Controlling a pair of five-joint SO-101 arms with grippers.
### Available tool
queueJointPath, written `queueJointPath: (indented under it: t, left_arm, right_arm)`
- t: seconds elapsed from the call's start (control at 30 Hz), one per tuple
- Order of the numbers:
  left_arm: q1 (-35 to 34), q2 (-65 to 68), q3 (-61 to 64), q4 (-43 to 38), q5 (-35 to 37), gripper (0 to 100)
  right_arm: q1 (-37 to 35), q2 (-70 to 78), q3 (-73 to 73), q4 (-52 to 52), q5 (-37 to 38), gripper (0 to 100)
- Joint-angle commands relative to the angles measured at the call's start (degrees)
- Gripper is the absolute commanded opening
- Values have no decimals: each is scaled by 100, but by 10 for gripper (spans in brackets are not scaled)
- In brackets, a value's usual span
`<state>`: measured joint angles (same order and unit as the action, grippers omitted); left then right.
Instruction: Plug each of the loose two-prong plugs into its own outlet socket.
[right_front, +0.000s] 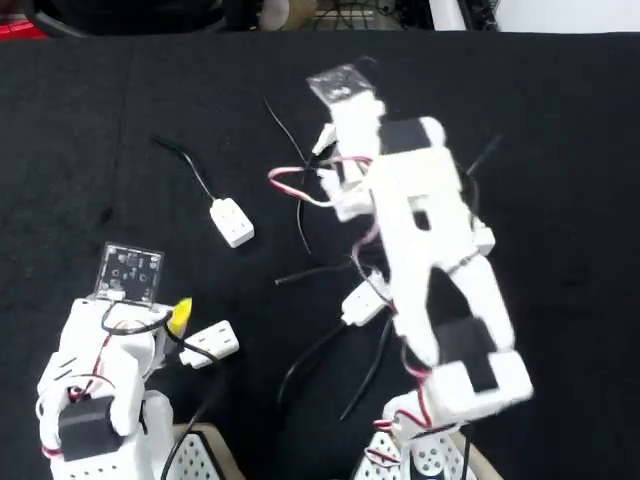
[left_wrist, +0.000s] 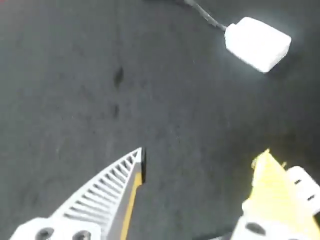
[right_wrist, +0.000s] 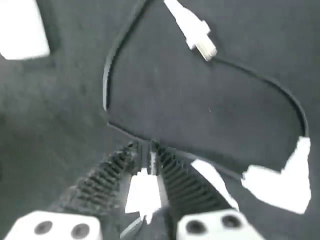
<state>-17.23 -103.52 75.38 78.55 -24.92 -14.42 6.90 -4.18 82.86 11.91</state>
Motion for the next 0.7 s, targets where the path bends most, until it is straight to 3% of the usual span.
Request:
queueJointPath:
  t: [0.0, 0.1, 0.2, 0.4, 0.53, 0.67]
  left_arm:
    - [-84, -9, -13, -246, 404, 342]
    - [-101, -9, 127, -387, 747, 342]
    - [-338, -18, 286, -457, 914, 342]
    - [-1147, -18, 866, -985, 1407, 342]
    - [-971, -18, 971, -1037, 1363, 342]
    - [-769, -18, 1033, -1037, 1354, 342]
  right_arm:
    - [-185, 593, -1024, 123, 35, 126]
    - [-149, 1015, -1182, -97, 492, 157]
    - [-158, 1138, -1068, -571, 440, 152]
    - [-202, 1182, -127, -2382, -738, 152]
    - [-404, 1182, 655, -3578, -800, 152]
    - [-668, 1209, 980, -4035, -844, 152]
